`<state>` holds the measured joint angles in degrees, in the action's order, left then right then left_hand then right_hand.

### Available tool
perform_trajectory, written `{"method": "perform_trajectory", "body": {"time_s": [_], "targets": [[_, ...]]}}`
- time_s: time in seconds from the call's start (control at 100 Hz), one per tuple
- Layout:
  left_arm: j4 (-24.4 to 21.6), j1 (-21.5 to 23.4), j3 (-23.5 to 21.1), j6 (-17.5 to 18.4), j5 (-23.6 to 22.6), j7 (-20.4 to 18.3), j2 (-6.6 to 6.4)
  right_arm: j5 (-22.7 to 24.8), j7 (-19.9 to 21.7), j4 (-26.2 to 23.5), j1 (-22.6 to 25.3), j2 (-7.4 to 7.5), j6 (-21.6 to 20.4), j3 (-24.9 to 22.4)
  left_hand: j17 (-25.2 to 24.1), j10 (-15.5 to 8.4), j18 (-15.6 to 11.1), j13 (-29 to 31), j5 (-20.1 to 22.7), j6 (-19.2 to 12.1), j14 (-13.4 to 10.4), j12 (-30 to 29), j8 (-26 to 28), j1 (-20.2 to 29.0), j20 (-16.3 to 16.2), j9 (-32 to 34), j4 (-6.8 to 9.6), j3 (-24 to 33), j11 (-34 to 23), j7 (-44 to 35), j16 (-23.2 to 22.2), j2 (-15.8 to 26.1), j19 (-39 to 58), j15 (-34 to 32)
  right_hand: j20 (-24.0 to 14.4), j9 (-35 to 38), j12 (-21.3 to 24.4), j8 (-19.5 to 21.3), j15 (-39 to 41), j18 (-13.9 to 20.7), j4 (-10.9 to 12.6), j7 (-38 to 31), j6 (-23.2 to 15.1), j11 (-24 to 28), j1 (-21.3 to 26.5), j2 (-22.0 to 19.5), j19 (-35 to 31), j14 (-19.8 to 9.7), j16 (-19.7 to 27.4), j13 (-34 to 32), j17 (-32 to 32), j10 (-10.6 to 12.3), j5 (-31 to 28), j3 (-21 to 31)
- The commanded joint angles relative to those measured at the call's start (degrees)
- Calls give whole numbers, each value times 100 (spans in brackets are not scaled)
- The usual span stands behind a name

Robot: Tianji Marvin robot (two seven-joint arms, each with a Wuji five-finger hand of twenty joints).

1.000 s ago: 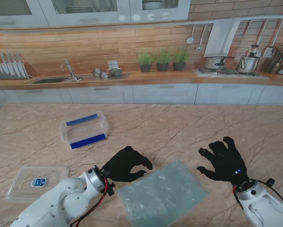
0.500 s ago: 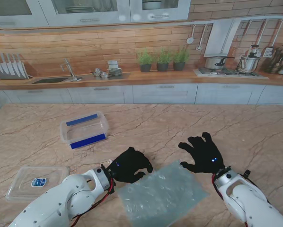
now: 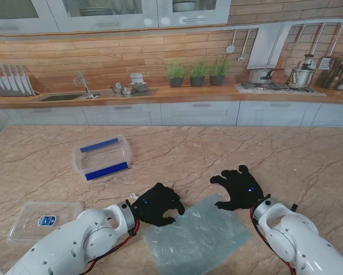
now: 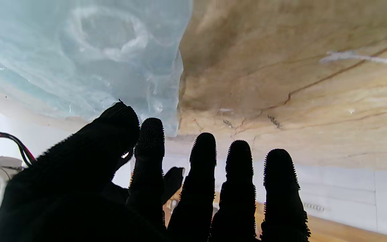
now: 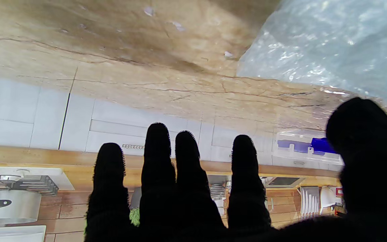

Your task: Fold the bubble film and place it into the plastic crate

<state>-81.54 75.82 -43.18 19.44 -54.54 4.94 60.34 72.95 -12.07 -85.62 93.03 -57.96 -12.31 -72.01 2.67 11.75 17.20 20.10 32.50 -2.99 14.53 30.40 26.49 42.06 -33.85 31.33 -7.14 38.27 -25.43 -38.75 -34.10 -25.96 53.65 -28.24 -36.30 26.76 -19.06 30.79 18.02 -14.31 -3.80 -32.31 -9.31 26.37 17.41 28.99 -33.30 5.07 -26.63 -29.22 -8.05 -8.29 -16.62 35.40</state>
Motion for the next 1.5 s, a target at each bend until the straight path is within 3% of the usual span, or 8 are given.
{"method": "perform_trajectory", "body": {"time_s": [0.0, 0.53, 0.7, 0.88, 1.15, 1.21, 1.29, 1.49], "targets": [[25, -22, 48, -11, -99, -78, -30, -3, 63, -21, -28, -27, 62, 63, -94, 25, -135, -226, -144, -155, -80, 50, 101, 27, 22, -187, 135, -97, 71, 155, 38, 159, -92, 79, -147, -173, 43, -60, -183, -126, 143, 145, 110, -139, 179, 93, 222, 106, 102, 135, 71, -128, 184, -58], [180, -196, 241, -31, -103, -96, -33, -252, 996, 297, -672, -8, 668, 780, -62, 19, -116, -154, 32, -102, -46, 132, 194, 221, -57, -91, -34, -207, -29, -64, -9, -31, -128, 23, -350, -479, 58, -204, -412, -113, 207, 445, 221, -187, 938, 298, 503, 183, 180, 431, 130, -239, 474, -221], [189, -208, 254, -44, -95, -107, -32, -206, 1295, 381, -811, 18, 911, 1018, -53, 25, -104, -141, 57, -110, -51, 133, 176, 241, -70, -70, -60, -194, -36, -109, -8, -65, -128, 15, -447, -923, 242, -424, -1084, -59, 160, 516, 126, -448, 896, 631, 809, 322, 714, 1261, 356, -341, 594, 252], [211, -219, 265, -61, -56, -115, -25, -284, 1638, 449, -934, 36, 1051, 1231, -34, 24, -117, -124, 76, -116, -32, 135, 160, 261, -80, -49, -72, -182, -47, -145, -9, -97, -120, 1, -435, -1073, 336, -422, -1198, -40, 108, 275, 74, -562, 959, 759, 959, 344, 894, 1486, 448, -372, 255, 553], [222, -217, 255, -81, -3, -160, -21, -380, 2267, 292, -998, 83, 748, 1252, -42, 33, -100, -126, 85, -100, -25, 128, 116, 219, -81, -34, -90, -125, -46, -155, -2, -102, -124, 0, -369, -949, 450, -46, -1213, -58, 114, -483, -285, -565, 1348, 939, 1093, 326, 1069, 1656, 474, -312, -1382, 1034], [224, -224, 260, -83, 1, -171, -22, -372, 2360, 274, -1024, 95, 695, 1274, -51, 36, -105, -132, 74, -99, -33, 126, 111, 212, -80, -42, -92, -132, -41, -154, 0, -83, -128, 2, -342, -730, 441, 291, -1192, -70, 93, -920, -347, -567, 1414, 971, 1123, 316, 1112, 1596, 452, -296, -1702, 1139], [230, -229, 264, -86, 8, -175, -21, -389, 2481, 257, -1065, 106, 629, 1310, -48, 25, -104, -130, 74, -107, -29, 127, 110, 207, -83, -35, -96, -152, -45, -160, 0, -73, -124, 1, -295, -416, 347, 748, -1128, -71, -245, -1835, -676, -478, 1747, 1125, 1153, 286, 1127, 1489, 428, -271, -1779, 988], [247, -229, 269, -115, 16, -154, -15, -618, 2382, 311, -1127, 86, 522, 1386, -32, 37, -93, -109, 97, -113, -18, 124, 94, 197, -91, -5, -99, -161, -49, -165, -2, -70, -103, -13, -226, 531, 126, 1542, -802, -138, -248, -3029, -1205, -111, 2228, 1070, 1141, 259, 989, 844, 245, -258, -2022, 995]]}}
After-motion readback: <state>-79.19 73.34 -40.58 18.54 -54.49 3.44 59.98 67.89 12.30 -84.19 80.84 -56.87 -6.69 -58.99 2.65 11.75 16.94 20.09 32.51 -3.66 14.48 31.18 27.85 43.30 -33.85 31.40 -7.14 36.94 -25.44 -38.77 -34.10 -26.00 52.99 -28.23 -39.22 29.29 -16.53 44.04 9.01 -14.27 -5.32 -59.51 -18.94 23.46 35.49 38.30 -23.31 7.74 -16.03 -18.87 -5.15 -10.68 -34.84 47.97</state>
